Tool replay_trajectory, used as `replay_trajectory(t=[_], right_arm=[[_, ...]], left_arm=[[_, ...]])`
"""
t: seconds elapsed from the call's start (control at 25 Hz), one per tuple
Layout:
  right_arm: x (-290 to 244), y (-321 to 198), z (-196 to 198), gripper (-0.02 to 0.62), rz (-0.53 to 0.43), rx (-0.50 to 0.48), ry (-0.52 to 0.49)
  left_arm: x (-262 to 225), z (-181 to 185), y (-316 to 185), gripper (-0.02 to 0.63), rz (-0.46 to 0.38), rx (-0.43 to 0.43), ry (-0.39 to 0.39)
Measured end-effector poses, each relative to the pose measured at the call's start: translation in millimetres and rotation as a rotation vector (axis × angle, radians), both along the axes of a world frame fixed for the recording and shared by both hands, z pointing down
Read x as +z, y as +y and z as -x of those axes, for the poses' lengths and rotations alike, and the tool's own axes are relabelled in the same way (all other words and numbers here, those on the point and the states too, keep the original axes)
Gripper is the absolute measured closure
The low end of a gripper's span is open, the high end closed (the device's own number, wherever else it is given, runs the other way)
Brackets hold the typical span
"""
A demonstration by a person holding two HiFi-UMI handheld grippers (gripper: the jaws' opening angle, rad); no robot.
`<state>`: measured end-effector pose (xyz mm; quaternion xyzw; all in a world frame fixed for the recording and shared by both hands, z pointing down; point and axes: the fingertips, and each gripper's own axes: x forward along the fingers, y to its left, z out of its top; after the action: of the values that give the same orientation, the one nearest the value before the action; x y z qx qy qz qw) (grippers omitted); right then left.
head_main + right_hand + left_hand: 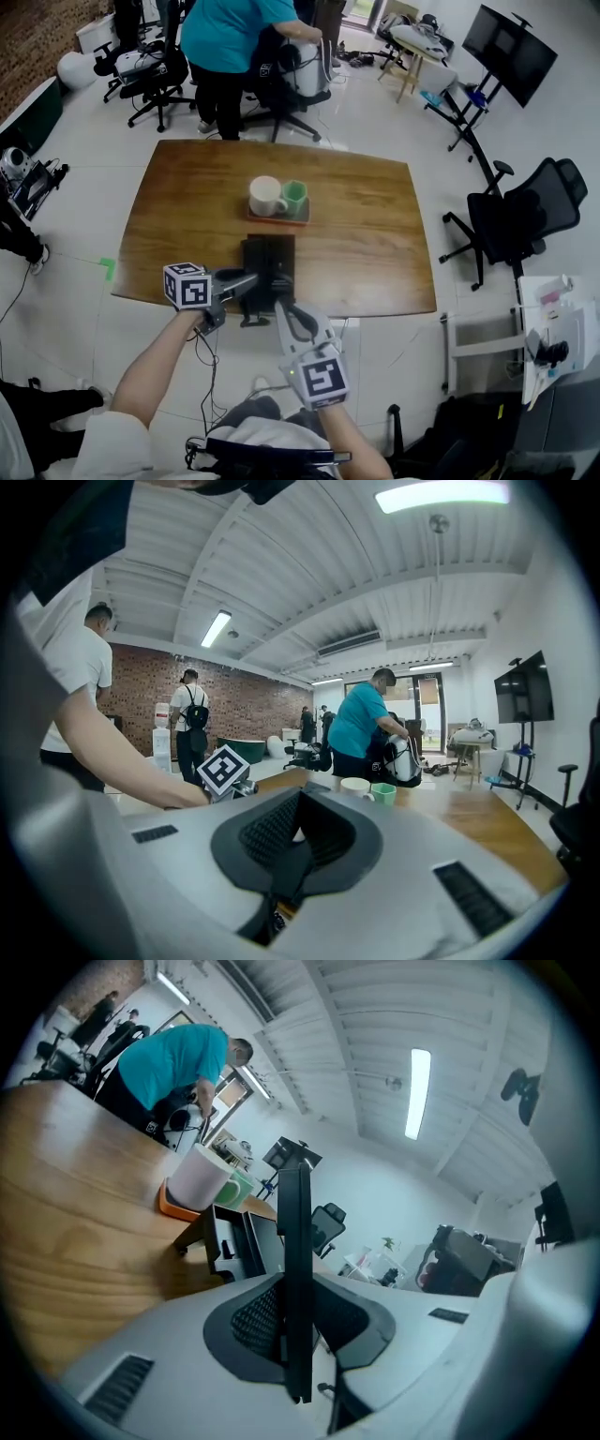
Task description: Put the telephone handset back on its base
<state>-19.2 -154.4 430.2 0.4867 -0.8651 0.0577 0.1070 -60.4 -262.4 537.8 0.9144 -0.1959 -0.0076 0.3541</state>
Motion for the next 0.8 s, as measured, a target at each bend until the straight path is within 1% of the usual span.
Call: replay_trajectory(t=[0.08,0.2,0.28,0.4,0.52,0.64,0.76,0.8], right_arm=[[2,-1,0,0.591,-0.001,-0.004,0.013],[-1,-3,2,0.591,0.005,0.009,-0.01],[-1,-3,2,0.591,0.01,0.007,-0.002],[4,-4,1,0.591,0.011,0.003,0.013],[5,-5,0,0.591,0.015,0.007,0.016],[7,-6,-1,0.591,0.036,0.013,0.013],[7,-8,-2,0.591,0.039,0.019,0.012],[7,-9,-3,0.591,0.036,0.02,0.013]], left_arm=[[5,2,-3,0.535,0.045,0.014,0.033],[12,1,-6,0.535,0.108,0.055,0.068],[16,0,-11,0.535,0.141,0.077,0.084],[24,-3,-18,0.535,0.183,0.113,0.099],[21,-6,-25,0.535,0.221,0.13,0.118],[24,-8,-29,0.535,0.262,0.151,0.127],[31,-8,-34,0.535,0.288,0.174,0.119],[35,-8,-35,0.535,0.312,0.175,0.123]])
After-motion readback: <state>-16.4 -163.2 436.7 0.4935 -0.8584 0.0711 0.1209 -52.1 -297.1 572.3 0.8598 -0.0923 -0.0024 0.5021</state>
